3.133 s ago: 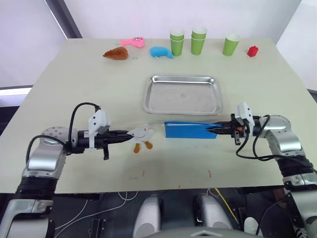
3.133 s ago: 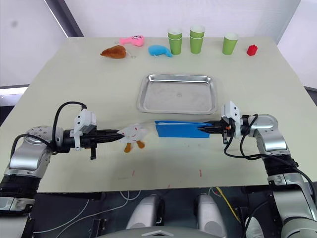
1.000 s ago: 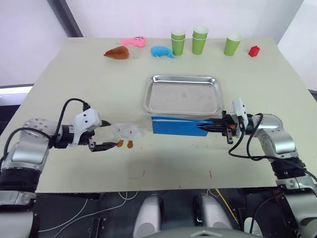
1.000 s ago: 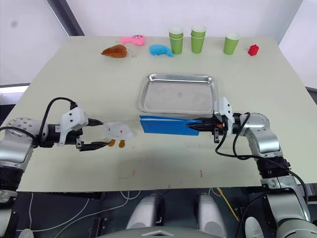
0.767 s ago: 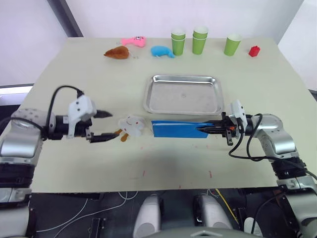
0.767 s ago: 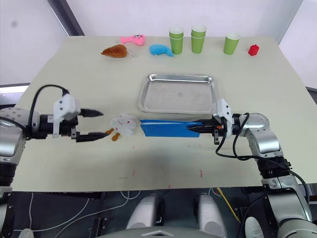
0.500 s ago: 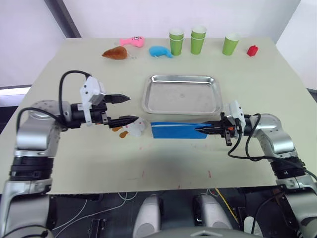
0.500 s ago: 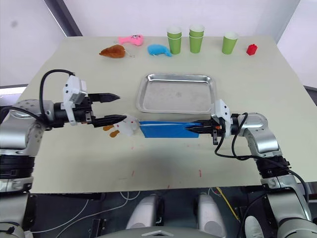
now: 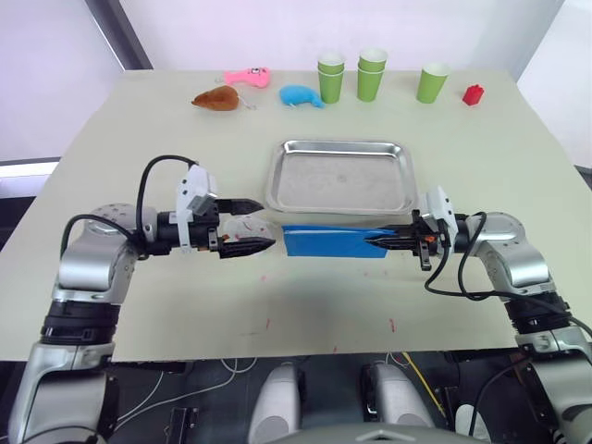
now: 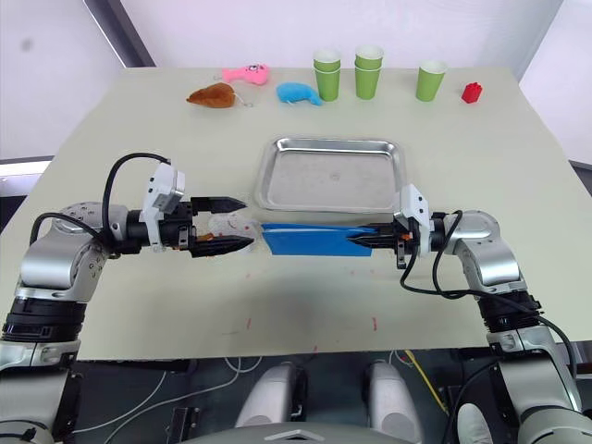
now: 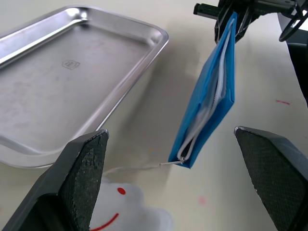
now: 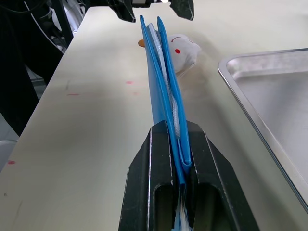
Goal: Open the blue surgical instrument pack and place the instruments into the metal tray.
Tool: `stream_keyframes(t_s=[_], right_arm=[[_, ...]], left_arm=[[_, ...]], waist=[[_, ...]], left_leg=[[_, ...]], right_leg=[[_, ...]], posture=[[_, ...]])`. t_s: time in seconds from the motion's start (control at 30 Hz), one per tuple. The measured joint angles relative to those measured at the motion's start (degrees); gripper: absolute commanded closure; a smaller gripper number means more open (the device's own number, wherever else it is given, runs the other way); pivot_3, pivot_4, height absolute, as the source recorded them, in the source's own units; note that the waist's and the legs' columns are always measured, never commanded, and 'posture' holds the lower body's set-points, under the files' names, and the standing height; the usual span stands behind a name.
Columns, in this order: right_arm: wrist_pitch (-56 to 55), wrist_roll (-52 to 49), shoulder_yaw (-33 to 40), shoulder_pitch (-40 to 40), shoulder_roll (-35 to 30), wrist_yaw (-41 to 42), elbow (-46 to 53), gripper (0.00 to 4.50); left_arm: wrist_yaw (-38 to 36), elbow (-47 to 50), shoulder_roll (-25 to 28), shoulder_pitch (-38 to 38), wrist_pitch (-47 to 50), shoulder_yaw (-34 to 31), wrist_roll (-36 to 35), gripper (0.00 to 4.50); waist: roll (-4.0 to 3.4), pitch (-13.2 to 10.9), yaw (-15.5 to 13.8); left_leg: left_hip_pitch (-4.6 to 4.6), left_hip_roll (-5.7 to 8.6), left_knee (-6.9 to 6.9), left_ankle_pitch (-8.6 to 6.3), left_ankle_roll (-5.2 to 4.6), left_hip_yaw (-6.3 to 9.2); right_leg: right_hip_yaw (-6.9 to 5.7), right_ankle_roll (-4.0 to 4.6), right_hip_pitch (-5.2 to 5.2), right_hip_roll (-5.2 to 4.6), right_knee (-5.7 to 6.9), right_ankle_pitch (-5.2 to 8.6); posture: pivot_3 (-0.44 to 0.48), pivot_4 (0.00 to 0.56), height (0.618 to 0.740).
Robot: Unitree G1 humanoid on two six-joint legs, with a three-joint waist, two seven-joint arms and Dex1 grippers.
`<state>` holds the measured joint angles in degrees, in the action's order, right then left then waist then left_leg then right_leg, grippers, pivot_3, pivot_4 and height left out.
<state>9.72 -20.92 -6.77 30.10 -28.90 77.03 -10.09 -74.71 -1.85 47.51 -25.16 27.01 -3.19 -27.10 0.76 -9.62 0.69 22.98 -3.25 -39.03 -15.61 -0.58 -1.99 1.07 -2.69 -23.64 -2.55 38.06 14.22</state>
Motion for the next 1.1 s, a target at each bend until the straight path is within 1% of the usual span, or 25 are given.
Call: stream_keyframes(t_s=[0.1, 0.33, 0.8, 0.93, 0.97, 1.0, 1.1], right_arm=[[0.05, 0.0, 0.0, -0.01, 0.05, -0.01, 0.01, 4.5], [0.92, -0.03, -0.01, -0.02, 0.26, 0.13, 0.09, 4.5], [1.64, -0.69, -0.01, -0.02, 0.26, 1.24, 0.35, 4.5], [2.2, -0.93, -0.02, -0.02, 0.28, 1.33, 0.74, 4.5], [2.22, -0.93, -0.02, -0.02, 0.28, 1.36, 0.75, 4.5], [2.24, -0.93, -0.02, -0.02, 0.28, 1.36, 0.75, 4.5], [2.47, -0.93, -0.02, -0.02, 0.26, 1.33, 0.75, 4.5]], left_arm=[[0.21, -0.25, -0.42, -0.03, -0.74, 0.06, 0.29, 0.05], [2.53, -1.79, -3.17, -0.6, -1.99, 1.33, 1.22, 0.05], [3.49, -3.26, -5.71, -1.08, -3.87, 1.85, 2.56, 0.05], [3.08, -3.23, -7.52, -1.09, -3.57, 2.17, 2.12, 0.05], [2.95, -3.23, -7.75, -1.08, -3.46, 2.26, 2.1, 0.43], [2.85, -3.23, -7.83, -1.08, -3.4, 2.32, 2.09, 0.57], [2.47, -3.23, -7.89, -1.02, -3.3, 2.78, 2.11, 1.89]], waist=[[0.0, 0.0, -0.01], [0.0, 0.0, -0.04], [0.0, 0.0, -0.03], [0.0, 0.0, -0.03], [0.0, 0.0, -0.03], [0.0, 0.0, -0.03], [0.0, 0.0, -0.03]], left_leg=[[0.0, 0.0, 0.0, 0.0, 0.0, 0.0], [0.0, 0.0, -0.01, 0.0, 0.0, 0.0], [0.0, 0.0, -0.01, 0.0, 0.0, 0.0], [0.0, 0.0, -0.01, 0.0, 0.0, 0.0], [0.0, 0.0, -0.01, 0.0, 0.0, 0.0], [0.0, 0.0, -0.01, 0.0, 0.0, 0.0], [0.0, 0.01, -0.01, 0.0, 0.0, 0.0]], right_leg=[[0.0, 0.0, 0.0, 0.0, 0.0, 0.0], [0.0, 0.0, 0.0, 0.0, 0.0, 0.0], [0.0, 0.0, 0.0, 0.0, 0.0, 0.0], [0.0, 0.0, 0.0, 0.0, 0.01, 0.0], [0.0, 0.0, 0.01, 0.0, 0.0, 0.0], [0.0, 0.0, 0.0, 0.0, 0.0, 0.0], [0.0, 0.0, 0.0, 0.0, 0.0, 0.0]], posture=[[0.0, 0.15, 0.739], [0.0, 0.15, 0.739], [0.0, 0.15, 0.739], [0.0, 0.15, 0.739], [0.0, 0.15, 0.739], [0.0, 0.15, 0.739], [0.0, 0.15, 0.739]])
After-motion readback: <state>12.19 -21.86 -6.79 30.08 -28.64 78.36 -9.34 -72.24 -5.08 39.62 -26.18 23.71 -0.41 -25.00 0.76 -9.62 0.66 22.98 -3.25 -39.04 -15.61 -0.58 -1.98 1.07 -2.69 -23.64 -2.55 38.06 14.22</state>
